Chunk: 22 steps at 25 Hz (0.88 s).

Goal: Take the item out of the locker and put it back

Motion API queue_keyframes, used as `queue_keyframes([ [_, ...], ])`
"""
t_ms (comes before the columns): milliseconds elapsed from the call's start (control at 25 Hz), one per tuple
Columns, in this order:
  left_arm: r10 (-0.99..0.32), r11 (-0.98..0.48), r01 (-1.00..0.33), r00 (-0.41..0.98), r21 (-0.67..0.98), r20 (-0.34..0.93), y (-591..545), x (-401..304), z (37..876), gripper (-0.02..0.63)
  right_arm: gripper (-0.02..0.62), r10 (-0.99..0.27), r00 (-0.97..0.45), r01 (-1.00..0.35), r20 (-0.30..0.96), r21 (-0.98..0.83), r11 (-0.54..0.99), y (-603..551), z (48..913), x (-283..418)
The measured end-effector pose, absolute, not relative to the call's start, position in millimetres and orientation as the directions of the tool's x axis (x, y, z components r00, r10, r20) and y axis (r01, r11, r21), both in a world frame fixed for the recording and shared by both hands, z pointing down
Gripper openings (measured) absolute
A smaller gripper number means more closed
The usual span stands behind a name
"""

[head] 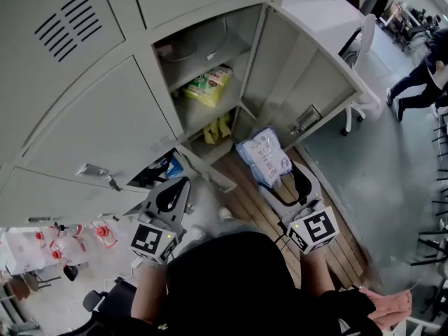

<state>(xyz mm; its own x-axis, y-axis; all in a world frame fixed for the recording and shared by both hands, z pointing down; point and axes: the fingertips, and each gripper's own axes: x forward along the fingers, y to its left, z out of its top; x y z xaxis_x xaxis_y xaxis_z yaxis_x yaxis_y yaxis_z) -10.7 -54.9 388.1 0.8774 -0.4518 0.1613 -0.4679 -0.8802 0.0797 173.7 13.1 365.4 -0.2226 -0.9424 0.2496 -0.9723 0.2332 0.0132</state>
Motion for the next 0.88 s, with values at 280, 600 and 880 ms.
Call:
queue_keyframes([
  [280,-0.505,-0.843,-0.530,0.839,0.094,0.203,-52,-27,392,0.011,0.362,-0.928,-0.270,-0.959,0.258,0.012,0.282,-12,376,168],
  [600,-0.571,-0.798,-0.598,0.791,0.076,0.222,-56,-48,396,0.011,0.362,-0.910,-0.323,-0.943,0.259,0.000,0.334,-51,390,161],
  [880,-0.625,-0.751,-0.656,0.743,0.073,0.241,-55,-61,401,0.011,0.362,-0.883,-0.381,-0.920,0.275,-0.019,0.392,-89,412,151],
])
